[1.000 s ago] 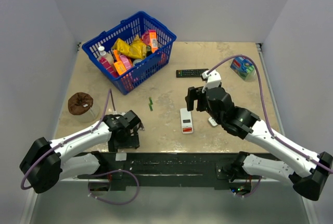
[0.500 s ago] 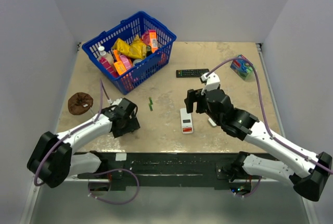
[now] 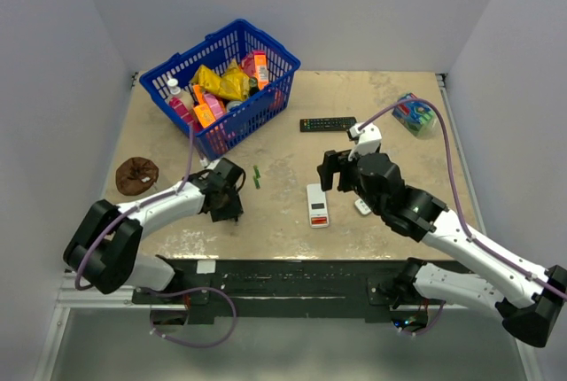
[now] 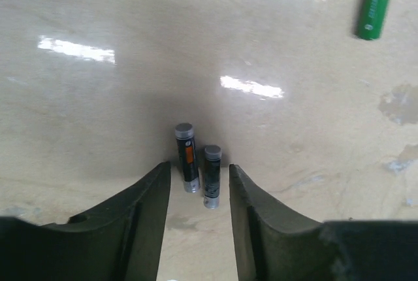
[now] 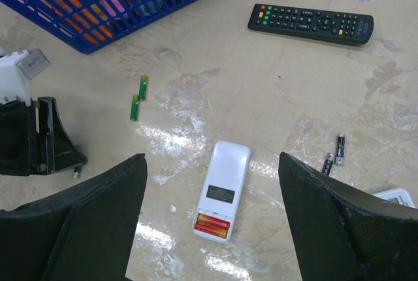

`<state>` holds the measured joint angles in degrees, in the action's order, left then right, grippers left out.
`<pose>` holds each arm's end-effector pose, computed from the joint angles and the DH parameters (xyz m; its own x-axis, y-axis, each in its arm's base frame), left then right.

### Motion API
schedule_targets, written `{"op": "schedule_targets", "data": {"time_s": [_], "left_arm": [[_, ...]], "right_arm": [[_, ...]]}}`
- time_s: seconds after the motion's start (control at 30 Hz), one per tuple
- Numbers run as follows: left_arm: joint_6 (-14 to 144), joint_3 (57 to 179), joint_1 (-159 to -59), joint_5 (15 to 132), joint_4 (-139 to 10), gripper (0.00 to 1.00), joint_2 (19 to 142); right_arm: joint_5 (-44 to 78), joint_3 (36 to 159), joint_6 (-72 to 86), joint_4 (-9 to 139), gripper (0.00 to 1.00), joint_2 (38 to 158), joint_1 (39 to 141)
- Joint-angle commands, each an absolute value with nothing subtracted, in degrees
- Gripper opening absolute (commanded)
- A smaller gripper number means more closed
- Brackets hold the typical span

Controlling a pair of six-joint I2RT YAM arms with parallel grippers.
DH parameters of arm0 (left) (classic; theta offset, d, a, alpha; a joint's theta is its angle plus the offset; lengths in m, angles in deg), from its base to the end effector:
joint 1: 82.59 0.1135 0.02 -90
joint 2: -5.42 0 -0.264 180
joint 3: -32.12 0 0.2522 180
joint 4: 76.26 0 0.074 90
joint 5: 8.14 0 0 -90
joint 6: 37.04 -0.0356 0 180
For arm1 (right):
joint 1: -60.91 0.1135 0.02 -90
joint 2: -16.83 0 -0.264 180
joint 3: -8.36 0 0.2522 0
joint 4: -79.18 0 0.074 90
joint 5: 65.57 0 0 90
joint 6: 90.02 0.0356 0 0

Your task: Load the batteries into the remote control

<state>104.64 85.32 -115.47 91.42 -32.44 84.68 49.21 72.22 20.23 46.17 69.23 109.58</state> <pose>0.2005 -0.1226 0.1596 -0.8713 -0.3580 -0.3356 -0.3165 0.9327 -0.1732 0.1466 0.1441 0.3337 -0.3744 0.0501 -0.9259 -0.3141 0.9326 0.1775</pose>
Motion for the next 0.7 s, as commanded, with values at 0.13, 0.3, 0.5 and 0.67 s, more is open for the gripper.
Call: {"op": "schedule_targets", "data": {"time_s": [0.13, 0.3, 0.5, 0.67], "left_arm": [[101.74, 93.41, -120.38, 86.52, -33.41, 0.33, 94.44], [100.25, 98.61, -121.79, 84.67, -36.22, 0.19, 100.67], [96.38, 111.68, -123.02, 84.93, -37.19, 0.17, 109.81], [92.78, 119.35, -122.93, 90.37, -34.3, 0.17, 116.85]], "right_arm": [[50.36, 72.48, 18.88, 48.28, 0.84, 70.44, 109.25], [50.98, 72.22, 18.79, 47.93, 0.84, 70.0, 109.16], [51.68, 72.39, 18.88, 47.23, 0.84, 69.39, 109.16], [52.47, 72.74, 18.44, 46.26, 0.84, 68.68, 109.08]]}}
